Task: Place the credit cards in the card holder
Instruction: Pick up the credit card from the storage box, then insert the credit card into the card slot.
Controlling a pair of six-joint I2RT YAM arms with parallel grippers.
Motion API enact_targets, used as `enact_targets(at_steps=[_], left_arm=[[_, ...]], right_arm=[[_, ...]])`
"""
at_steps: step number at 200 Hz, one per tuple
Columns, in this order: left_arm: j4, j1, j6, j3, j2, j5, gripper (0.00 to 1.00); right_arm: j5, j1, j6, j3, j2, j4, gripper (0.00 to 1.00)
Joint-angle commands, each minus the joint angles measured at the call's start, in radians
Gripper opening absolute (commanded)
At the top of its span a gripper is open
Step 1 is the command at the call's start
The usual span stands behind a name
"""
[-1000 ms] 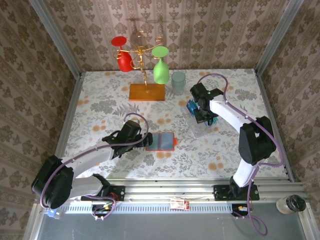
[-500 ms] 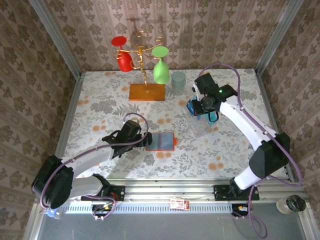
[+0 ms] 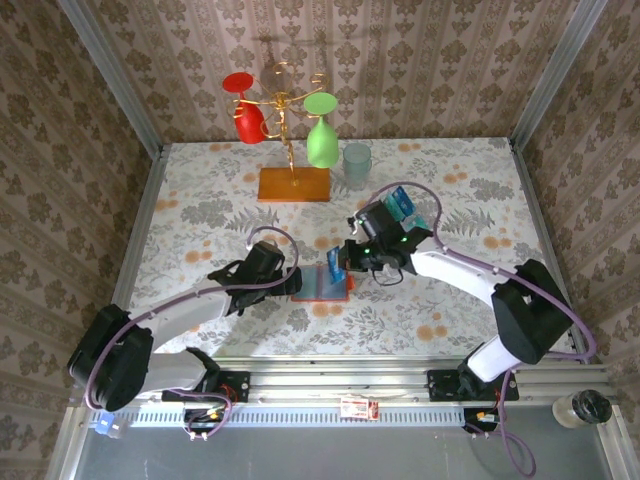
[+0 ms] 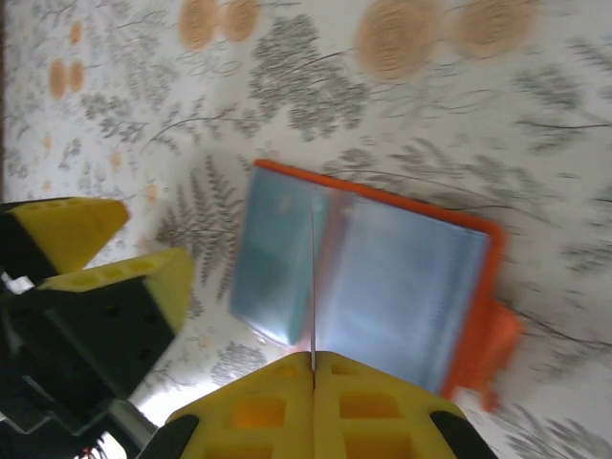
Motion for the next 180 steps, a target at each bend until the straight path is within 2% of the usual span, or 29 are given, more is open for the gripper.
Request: enact_targets(at_steps=[1, 120, 147, 180], left_arm=[[-0.018, -0.005, 0.019, -0.011, 0.005, -0.019, 1.0], [0.015, -0.005, 0.02, -0.021, 0.037, -0.022, 1.0], [0.016, -0.006, 0.023, -0.02, 0.041, -0.024, 1.0], [0.027, -0.006, 0.031, -0.018, 0.05, -0.017, 1.0]], right_arm=[[-0.017, 0.037, 0.091, -0.014, 0.049, 0.16, 0.0], [-0.073, 0.059, 0.105, 0.043, 0.251, 0.219, 0.0], [-0.088, 0.058, 0.099, 0.054, 0.232, 0.207, 0.0], [-0.046, 0.039, 0.082, 0.029, 0.122, 0.162, 0.0]])
